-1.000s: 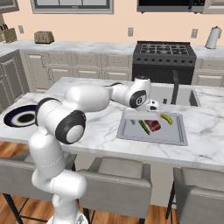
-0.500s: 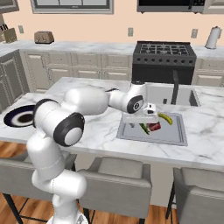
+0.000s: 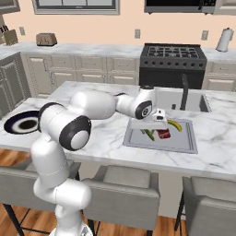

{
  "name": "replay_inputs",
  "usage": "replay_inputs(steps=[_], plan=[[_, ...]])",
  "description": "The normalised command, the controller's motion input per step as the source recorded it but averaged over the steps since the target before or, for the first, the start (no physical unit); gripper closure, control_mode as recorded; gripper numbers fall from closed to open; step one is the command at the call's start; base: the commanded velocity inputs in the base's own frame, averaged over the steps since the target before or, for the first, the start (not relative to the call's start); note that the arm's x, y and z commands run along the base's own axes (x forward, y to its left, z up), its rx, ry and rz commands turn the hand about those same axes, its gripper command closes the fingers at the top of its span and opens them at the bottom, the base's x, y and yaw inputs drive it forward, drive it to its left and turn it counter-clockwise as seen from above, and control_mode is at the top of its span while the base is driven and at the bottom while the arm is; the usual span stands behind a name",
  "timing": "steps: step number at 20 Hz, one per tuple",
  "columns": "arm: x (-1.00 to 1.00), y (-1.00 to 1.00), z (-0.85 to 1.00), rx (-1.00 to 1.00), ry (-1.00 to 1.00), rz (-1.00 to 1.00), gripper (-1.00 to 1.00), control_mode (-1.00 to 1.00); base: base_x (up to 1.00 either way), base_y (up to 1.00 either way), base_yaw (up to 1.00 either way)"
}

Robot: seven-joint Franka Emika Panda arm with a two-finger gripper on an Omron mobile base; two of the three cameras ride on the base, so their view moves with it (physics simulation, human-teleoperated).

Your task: Create a steak meal by picking up the steak and asparagus from the tray and placing them on the plate. Leave the banana on the tray.

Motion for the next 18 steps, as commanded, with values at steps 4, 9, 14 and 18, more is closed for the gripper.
replay_inputs(steps=[4,9,14,18], plan=[[0.01,0.24,-0.1,0.0,0.0,0.03,1.0,-1.0,0.0,0.0,0.0],[-0.17,0.28,0.7,0.0,-0.06,0.12,1.0,-1.0,0.0,0.0,0.0],[-0.71,0.78,0.5,-0.06,-0.13,0.14,1.0,-1.0,0.0,0.0,0.0],[-0.71,1.0,0.29,-0.05,-0.05,0.12,1.0,-1.0,0.0,0.0,0.0]])
